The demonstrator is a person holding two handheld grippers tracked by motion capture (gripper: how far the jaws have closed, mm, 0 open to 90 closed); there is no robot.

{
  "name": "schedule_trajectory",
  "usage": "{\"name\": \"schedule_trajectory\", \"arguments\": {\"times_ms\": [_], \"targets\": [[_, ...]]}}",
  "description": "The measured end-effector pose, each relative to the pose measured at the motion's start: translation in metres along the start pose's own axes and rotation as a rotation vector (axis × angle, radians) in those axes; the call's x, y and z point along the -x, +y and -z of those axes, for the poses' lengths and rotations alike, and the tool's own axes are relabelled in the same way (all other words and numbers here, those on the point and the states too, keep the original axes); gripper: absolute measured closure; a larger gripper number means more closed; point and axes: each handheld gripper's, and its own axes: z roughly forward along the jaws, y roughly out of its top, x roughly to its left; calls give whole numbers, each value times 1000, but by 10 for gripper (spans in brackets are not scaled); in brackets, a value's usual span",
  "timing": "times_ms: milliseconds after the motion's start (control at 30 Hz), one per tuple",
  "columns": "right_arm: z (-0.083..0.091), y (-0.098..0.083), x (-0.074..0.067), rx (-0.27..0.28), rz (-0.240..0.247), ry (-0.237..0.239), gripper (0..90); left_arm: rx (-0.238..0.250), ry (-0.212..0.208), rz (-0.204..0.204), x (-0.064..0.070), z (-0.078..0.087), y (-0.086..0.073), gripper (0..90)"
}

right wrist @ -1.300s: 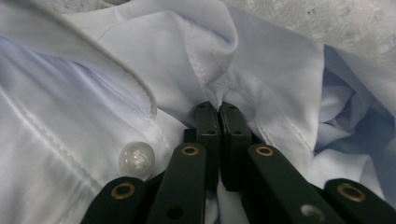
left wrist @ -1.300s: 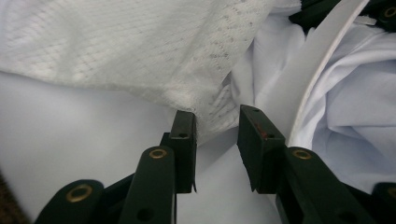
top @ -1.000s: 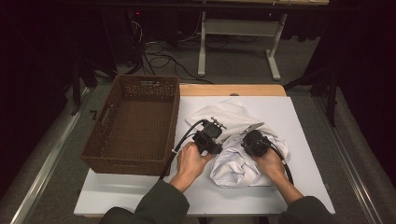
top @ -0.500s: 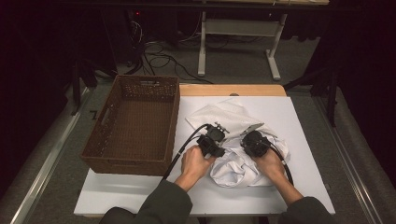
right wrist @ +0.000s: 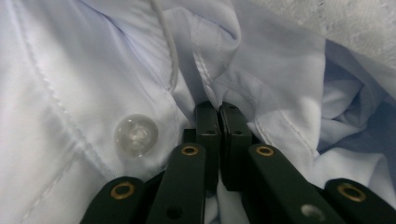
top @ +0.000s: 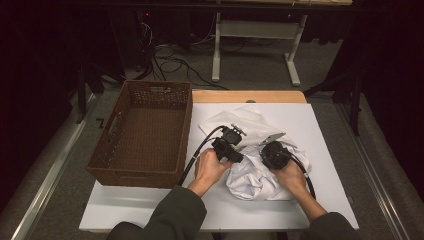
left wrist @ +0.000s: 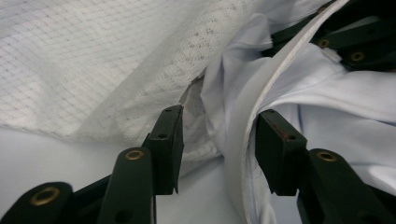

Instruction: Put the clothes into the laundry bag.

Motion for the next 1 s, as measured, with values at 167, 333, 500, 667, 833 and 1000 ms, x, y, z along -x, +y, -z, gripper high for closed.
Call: {"name": "schedule_trajectory", "arguments": {"times_ms": [167,333,500,667,833,1000], "targets": [[0,-1,1,0,-3,16,889,8,-43,-6,1,13,-1,533],[0,-2,1,9,-11,23,889,1,3,-19,4,18,-4,543],[0,-2,0,11,-6,12,889,34,58,21,-6,8,1,591],[0,-3,1,16,-8,18,888,18,112,36,-17,-18,7,624],[0,-3,1,12,2,11,888,-13,103,24,-15,-41,9,565],[0,-3,1,15,-5,13,886,-45,85,47,-20,-53,8,540]]}}
